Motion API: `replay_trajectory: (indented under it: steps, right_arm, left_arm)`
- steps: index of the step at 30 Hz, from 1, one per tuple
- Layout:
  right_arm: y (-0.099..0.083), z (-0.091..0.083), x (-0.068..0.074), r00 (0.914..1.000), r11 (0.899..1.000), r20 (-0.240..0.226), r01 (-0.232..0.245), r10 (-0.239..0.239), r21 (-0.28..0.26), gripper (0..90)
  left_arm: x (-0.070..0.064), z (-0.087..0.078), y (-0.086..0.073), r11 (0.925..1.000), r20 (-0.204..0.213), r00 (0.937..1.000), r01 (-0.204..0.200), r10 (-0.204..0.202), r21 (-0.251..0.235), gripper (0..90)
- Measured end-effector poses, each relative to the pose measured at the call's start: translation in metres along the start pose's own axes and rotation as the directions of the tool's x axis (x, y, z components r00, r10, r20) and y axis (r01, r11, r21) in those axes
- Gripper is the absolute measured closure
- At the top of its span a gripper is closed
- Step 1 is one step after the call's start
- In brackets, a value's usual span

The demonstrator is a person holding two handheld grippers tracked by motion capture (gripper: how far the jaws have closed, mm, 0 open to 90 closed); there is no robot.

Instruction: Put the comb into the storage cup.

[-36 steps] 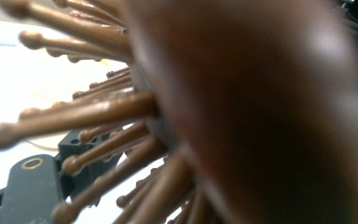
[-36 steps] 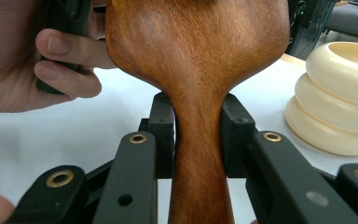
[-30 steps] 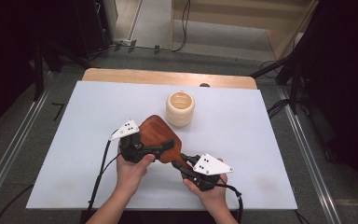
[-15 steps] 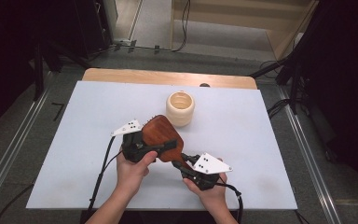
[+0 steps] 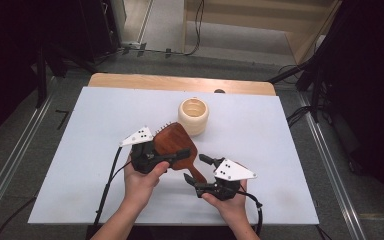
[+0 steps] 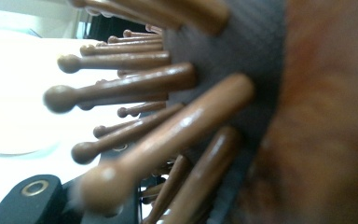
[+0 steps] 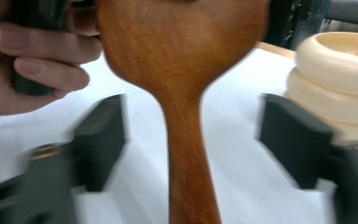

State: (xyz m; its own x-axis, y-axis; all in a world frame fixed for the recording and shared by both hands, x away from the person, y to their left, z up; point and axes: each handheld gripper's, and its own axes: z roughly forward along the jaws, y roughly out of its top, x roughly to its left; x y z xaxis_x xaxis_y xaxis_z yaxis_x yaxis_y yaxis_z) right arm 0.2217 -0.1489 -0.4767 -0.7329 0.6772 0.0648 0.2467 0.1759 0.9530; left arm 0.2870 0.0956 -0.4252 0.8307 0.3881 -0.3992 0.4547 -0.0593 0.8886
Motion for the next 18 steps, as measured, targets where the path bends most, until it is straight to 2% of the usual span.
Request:
replay_trajectory:
  steps: [1,2,6,7,8,14,18]
  right_arm:
    - [0.000,0.000,0.000,1.0000,1.000,0.000,0.000,0.000,0.000,11.1]
    - [0.000,-0.003,-0.004,1.0000,1.000,0.001,0.001,-0.001,-0.003,0.0]
    - [0.000,-0.008,-0.009,0.9997,1.000,0.020,-0.010,0.011,-0.016,0.0]
    - [-0.001,-0.011,-0.013,0.9997,1.000,0.009,-0.023,0.023,-0.011,0.0]
    - [-0.001,-0.012,-0.015,0.9995,1.000,0.019,-0.026,0.026,-0.013,0.0]
    - [-0.008,-0.022,-0.024,0.9995,1.000,0.028,-0.013,0.013,-0.026,0.0]
    - [-0.012,-0.029,-0.031,0.9980,1.000,0.063,-0.004,0.005,-0.022,0.0]
  left_arm:
    - [0.000,0.000,0.000,1.0000,0.000,1.0000,0.000,0.000,0.000,56.3]
    - [0.001,-0.002,0.001,0.9999,-0.007,0.9999,-0.011,0.011,0.001,56.2]
    - [0.001,-0.003,0.003,0.9998,-0.022,0.9996,-0.020,0.020,-0.002,56.3]
    - [0.001,-0.004,0.004,0.9995,-0.042,0.9986,-0.032,0.032,0.000,56.3]
    - [0.001,-0.004,0.005,0.9992,-0.050,0.9980,-0.039,0.039,0.002,56.4]
    - [0.002,-0.005,0.006,0.9983,-0.069,0.9960,-0.058,0.057,0.000,56.4]
    - [0.002,-0.006,0.008,0.9981,-0.068,0.9958,-0.062,0.061,-0.007,56.2]
